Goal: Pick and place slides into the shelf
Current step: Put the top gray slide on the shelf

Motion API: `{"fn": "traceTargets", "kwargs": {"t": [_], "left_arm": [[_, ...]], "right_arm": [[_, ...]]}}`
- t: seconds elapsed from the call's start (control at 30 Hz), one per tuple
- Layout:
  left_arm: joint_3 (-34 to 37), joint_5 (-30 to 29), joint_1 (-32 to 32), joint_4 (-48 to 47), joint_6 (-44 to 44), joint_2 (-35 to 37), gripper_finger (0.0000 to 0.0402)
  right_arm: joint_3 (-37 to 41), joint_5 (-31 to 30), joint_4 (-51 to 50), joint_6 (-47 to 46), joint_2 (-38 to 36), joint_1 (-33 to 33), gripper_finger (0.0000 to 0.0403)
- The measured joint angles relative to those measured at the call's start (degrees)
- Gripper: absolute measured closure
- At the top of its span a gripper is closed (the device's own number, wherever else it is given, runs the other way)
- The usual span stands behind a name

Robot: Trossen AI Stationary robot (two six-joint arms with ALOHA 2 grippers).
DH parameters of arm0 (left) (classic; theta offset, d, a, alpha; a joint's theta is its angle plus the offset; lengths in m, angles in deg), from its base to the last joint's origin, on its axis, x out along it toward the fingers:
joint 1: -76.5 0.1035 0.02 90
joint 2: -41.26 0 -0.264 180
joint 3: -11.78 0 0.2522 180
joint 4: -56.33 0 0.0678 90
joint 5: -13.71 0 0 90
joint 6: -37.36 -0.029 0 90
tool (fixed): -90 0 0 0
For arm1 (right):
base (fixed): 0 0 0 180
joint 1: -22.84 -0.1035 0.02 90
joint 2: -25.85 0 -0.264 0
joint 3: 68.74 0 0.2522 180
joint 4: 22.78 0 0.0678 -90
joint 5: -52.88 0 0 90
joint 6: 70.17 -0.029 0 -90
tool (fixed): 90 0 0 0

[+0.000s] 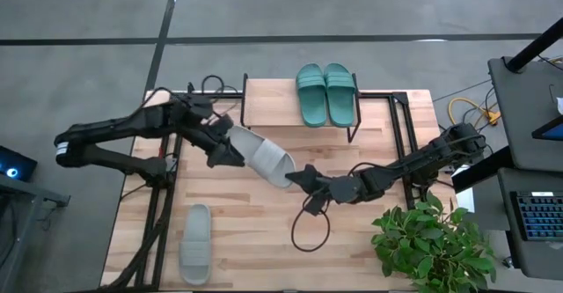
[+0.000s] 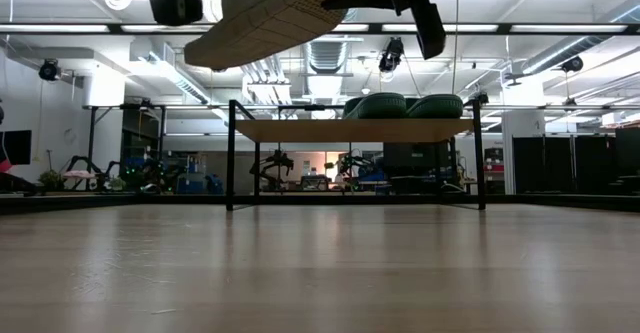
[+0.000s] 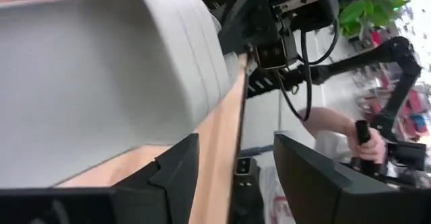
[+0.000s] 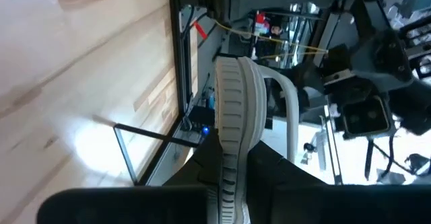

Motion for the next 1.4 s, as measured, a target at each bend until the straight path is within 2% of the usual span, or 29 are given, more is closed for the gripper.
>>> {"fn": "traceTargets", "kwargs": {"t": [0.2, 0.47, 0.63, 0.87, 1.13, 1.4], "left_arm": [[-0.99, -9.49, 0.45, -1.04, -7.99, 6.25, 0.0226], [-0.52, -27.71, 0.45, -0.98, -19.74, 14.63, 0.0226], [-0.57, -34.18, 0.43, -1.11, -24.87, 17.68, 0.0226], [1.56, -35.49, -0.03, 1.19, -35.25, 21.75, 0.0226], [11.4, -35.35, -0.37, 9.81, -39.96, 28.13, 0.0226], [26.57, -26.44, -0.71, 26.89, -42.69, 36.31, 0.0226]], "right_arm": [[-0.66, -0.55, 0.03, -3.16, -0.05, -0.01, 0.0383], [-1.49, -2.93, 0.1, -5.56, -0.18, -0.01, 0.0383], [-1.88, -3.31, 0.32, -6.87, -0.18, -0.02, 0.0383], [-1.9, -9.42, 0.91, -10.5, -0.35, -0.02, 0.0383], [-1.9, -10.36, 0.92, -13.9, -0.4, -0.04, 0.0383], [-1.9, -11.38, 0.99, -16.46, -0.42, -0.04, 0.0382]]}}
